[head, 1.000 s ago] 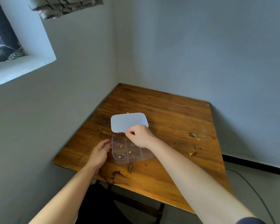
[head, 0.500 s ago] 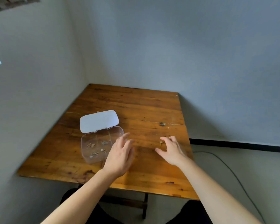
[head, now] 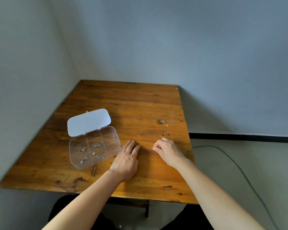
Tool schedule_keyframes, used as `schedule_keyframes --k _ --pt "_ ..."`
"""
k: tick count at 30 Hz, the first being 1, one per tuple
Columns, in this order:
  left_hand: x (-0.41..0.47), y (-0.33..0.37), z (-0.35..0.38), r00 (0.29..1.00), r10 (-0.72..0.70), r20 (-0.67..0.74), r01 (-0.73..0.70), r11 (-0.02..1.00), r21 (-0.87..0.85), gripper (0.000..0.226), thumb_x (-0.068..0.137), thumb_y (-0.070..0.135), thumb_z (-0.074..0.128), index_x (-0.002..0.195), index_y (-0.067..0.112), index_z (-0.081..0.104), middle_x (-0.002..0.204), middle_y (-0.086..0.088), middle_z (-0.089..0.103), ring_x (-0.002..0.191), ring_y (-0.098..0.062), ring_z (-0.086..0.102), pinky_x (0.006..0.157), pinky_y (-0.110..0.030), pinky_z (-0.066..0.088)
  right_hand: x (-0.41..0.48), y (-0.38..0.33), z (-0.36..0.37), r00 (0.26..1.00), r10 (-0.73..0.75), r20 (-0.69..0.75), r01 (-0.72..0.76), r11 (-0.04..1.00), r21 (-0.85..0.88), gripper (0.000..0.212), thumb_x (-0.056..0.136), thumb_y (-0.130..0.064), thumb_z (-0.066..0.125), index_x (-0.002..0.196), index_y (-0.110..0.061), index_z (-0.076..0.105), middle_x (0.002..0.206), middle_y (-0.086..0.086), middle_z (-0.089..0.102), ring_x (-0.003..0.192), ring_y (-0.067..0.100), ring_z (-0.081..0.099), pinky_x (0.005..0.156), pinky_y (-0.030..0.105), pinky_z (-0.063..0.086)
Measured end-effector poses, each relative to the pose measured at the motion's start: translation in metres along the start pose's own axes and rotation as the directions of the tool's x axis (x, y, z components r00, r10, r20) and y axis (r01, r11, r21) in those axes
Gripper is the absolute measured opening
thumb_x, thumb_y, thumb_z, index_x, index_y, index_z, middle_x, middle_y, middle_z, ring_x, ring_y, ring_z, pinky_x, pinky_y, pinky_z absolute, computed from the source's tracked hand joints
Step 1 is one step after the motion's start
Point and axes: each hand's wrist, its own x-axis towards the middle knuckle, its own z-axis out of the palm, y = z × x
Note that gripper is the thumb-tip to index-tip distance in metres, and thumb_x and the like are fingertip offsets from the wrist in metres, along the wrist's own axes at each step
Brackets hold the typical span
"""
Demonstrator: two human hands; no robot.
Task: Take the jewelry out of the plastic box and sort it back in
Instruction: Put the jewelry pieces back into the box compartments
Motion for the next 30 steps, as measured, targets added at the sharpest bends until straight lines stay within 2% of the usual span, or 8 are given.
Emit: schedule_keyframes --k 7,10,14,18,21,23,25,30 --pt "0.038 -0.003 -0.001 0.998 -0.015 -0.056 0.013 0.999 -0.034 0.059 0.1 0.029 0.029 0.156 0.017 0.016 0.166 -0.011 0.003 0.152 -0.026 -0.004 0.12 -0.037 -0.004 0.055 -0.002 -0.037 0.969 0.019 -0.248 0.013 0.992 0.124 0.023 0.106 -0.031 0.048 0.111 -0.014 0.062 0.112 -0.002 0.055 0.096 0.015 0.053 0.074 0.027 0.041" --pt "0.038 -0.007 0.005 0.991 0.031 -0.13 -0.033 0.999 -0.014 0.059 0.097 0.031 0.029 0.153 0.013 0.026 0.164 -0.015 0.014 0.152 -0.029 0.005 0.119 -0.037 -0.003 0.094 -0.01 -0.059 0.927 0.066 -0.369 0.022 0.973 0.23 0.019 0.107 -0.028 0.046 0.111 -0.013 0.057 0.106 0.003 0.064 0.093 0.019 0.062 0.067 0.024 0.049" --pt "0.038 -0.009 0.009 0.982 0.053 -0.182 -0.056 0.998 -0.007 0.059 0.094 0.031 0.03 0.15 0.012 0.034 0.162 -0.016 0.022 0.151 -0.03 0.013 0.119 -0.036 0.0 0.144 -0.016 -0.073 0.882 0.162 -0.442 0.021 0.925 0.379 0.017 0.107 -0.024 0.046 0.11 -0.012 0.057 0.096 0.001 0.068 0.088 0.021 0.066 0.075 0.031 0.055" --pt "0.039 -0.01 0.01 0.979 0.06 -0.194 -0.061 0.998 0.0 0.059 0.094 0.032 0.032 0.149 0.012 0.037 0.161 -0.016 0.025 0.15 -0.031 0.015 0.121 -0.038 0.003 0.176 -0.005 -0.058 0.896 0.221 -0.385 -0.085 0.936 0.342 0.02 0.107 -0.03 0.047 0.114 -0.015 0.058 0.105 0.001 0.067 0.094 0.02 0.063 0.062 0.016 0.039" --pt "0.039 -0.011 0.011 0.98 0.063 -0.191 -0.065 0.998 -0.002 0.059 0.094 0.033 0.033 0.149 0.012 0.037 0.161 -0.016 0.025 0.15 -0.031 0.015 0.122 -0.04 0.006 0.178 0.01 -0.034 0.938 0.208 -0.276 -0.151 0.965 0.216 0.018 0.104 -0.032 0.053 0.111 -0.019 0.064 0.11 0.001 0.068 0.098 0.022 0.063 0.067 0.024 0.043" --pt "0.04 -0.011 0.011 0.978 0.065 -0.199 -0.066 0.998 0.0 0.059 0.093 0.033 0.033 0.148 0.012 0.037 0.161 -0.016 0.025 0.15 -0.031 0.015 0.122 -0.04 0.007 0.172 0.019 -0.02 0.967 0.132 -0.217 -0.12 0.991 0.067 0.017 0.101 -0.03 0.06 0.107 -0.02 0.072 0.118 0.004 0.067 0.111 0.026 0.061 0.082 0.032 0.049" --pt "0.04 -0.011 0.011 0.976 0.063 -0.207 -0.065 0.998 -0.004 0.058 0.094 0.033 0.033 0.148 0.013 0.037 0.161 -0.015 0.025 0.151 -0.03 0.014 0.122 -0.039 0.004 0.166 0.022 -0.015 0.977 0.066 -0.204 -0.072 0.997 -0.022 0.016 0.099 -0.027 0.064 0.105 -0.019 0.076 0.12 0.006 0.064 0.111 0.027 0.06 0.084 0.033 0.048" --pt "0.036 -0.01 0.006 0.979 0.052 -0.197 -0.061 0.997 -0.04 0.056 0.097 0.034 0.031 0.149 0.015 0.035 0.163 -0.012 0.021 0.152 -0.027 0.009 0.12 -0.034 -0.003 0.158 0.014 -0.025 0.974 0.111 -0.197 -0.117 0.993 -0.018 0.022 0.096 -0.024 0.067 0.117 -0.023 0.072 0.129 0.005 0.06 0.117 0.026 0.059 0.083 0.029 0.043"
